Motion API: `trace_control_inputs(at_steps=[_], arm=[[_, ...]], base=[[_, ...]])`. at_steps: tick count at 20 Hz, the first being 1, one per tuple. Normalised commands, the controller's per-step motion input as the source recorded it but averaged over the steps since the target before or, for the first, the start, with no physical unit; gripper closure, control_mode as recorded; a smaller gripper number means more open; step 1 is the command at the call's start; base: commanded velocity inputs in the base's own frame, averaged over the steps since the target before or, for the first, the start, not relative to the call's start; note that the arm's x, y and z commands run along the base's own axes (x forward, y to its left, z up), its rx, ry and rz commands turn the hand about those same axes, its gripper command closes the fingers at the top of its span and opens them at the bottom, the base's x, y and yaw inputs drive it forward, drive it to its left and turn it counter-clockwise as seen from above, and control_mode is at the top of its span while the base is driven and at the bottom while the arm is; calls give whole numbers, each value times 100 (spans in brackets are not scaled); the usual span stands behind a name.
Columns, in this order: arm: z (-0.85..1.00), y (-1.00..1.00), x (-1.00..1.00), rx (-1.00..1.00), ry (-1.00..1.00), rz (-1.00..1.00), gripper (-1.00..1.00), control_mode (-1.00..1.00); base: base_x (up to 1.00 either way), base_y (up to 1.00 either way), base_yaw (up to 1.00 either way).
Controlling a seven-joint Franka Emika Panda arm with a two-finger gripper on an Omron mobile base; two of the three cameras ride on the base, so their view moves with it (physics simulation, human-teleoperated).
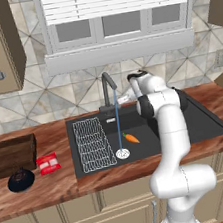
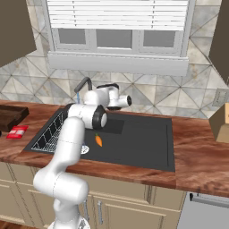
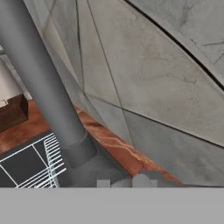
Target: Pick up all produce items and place them in the sink. Turn on the sink faucet to wash them. Then turn the sink off and put them in the tray.
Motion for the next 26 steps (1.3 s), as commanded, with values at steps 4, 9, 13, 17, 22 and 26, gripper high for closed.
trace_control_inputs(at_steps=[4, 9, 13, 17, 22, 26], arm=[[0, 91, 0, -17, -13, 16, 100, -100], [0, 89, 0, -17, -12, 16, 100, -100], [0, 89, 0, -16, -13, 16, 100, -100], [0, 48, -2, -12, -4, 4, 100, -100], [0, 1, -1, -1, 0, 0, -100, -100], [0, 0, 0, 0, -5, 0, -100, -100]], base=[[0, 0, 0], [0, 0, 0], [0, 0, 0], [0, 0, 0], [0, 0, 0], [0, 0, 0]])
